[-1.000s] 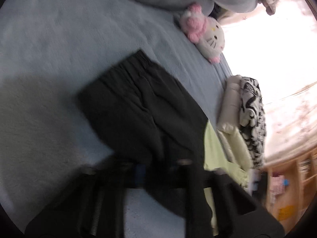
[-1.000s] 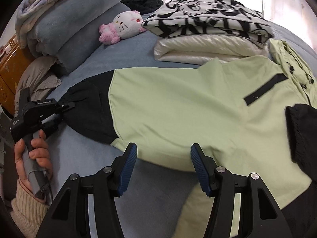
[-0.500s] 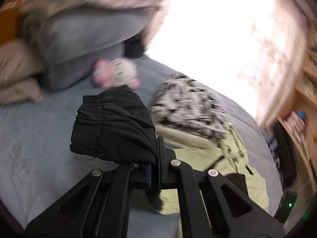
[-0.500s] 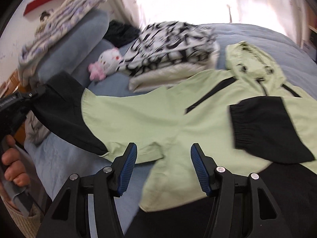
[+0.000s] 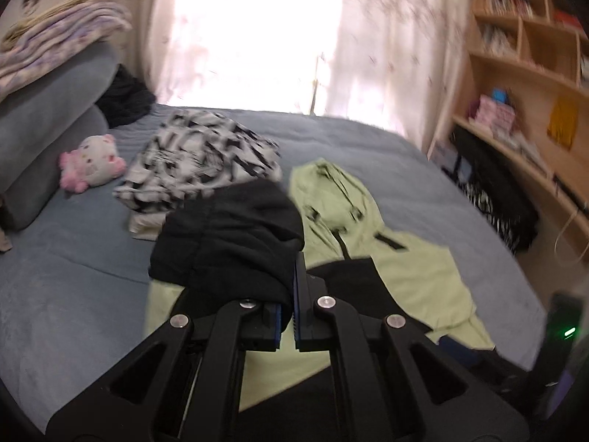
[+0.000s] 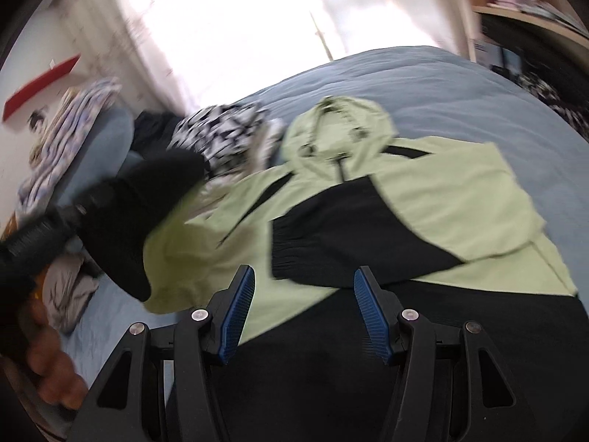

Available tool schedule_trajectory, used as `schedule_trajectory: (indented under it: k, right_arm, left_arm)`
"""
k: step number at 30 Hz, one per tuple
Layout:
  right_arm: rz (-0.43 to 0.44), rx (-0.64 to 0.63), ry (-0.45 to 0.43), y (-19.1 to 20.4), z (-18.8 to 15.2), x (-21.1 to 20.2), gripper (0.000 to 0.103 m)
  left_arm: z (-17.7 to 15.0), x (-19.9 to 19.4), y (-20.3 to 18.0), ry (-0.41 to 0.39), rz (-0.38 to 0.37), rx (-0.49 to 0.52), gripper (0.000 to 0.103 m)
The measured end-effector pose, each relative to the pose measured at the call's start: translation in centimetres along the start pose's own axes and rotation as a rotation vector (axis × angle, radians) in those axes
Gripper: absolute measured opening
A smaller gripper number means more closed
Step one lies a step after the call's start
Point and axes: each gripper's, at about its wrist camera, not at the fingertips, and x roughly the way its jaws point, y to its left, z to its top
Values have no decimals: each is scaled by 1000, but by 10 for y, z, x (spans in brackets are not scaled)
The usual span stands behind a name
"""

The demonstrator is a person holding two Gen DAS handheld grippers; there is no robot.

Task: Fold large clothes
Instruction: 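Fold the held sleeve across the chest over the first sleeve, release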

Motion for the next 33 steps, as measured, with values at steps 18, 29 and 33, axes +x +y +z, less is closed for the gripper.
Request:
schedule_trajectory:
  k: [18, 29, 33]
  right_arm:
    - [-41, 162, 47, -156, -29, -39, 57]
    - [19, 92, 81, -120, -23, -18, 78]
    - [38, 17, 121, -98, -21, -5, 79]
  left_arm:
    - [-116, 97, -112, 362, -23, 147, 49]
    - [-111, 37, -54, 344, -145, -52, 57]
    - [-114, 9, -24, 306, -187, -105, 57]
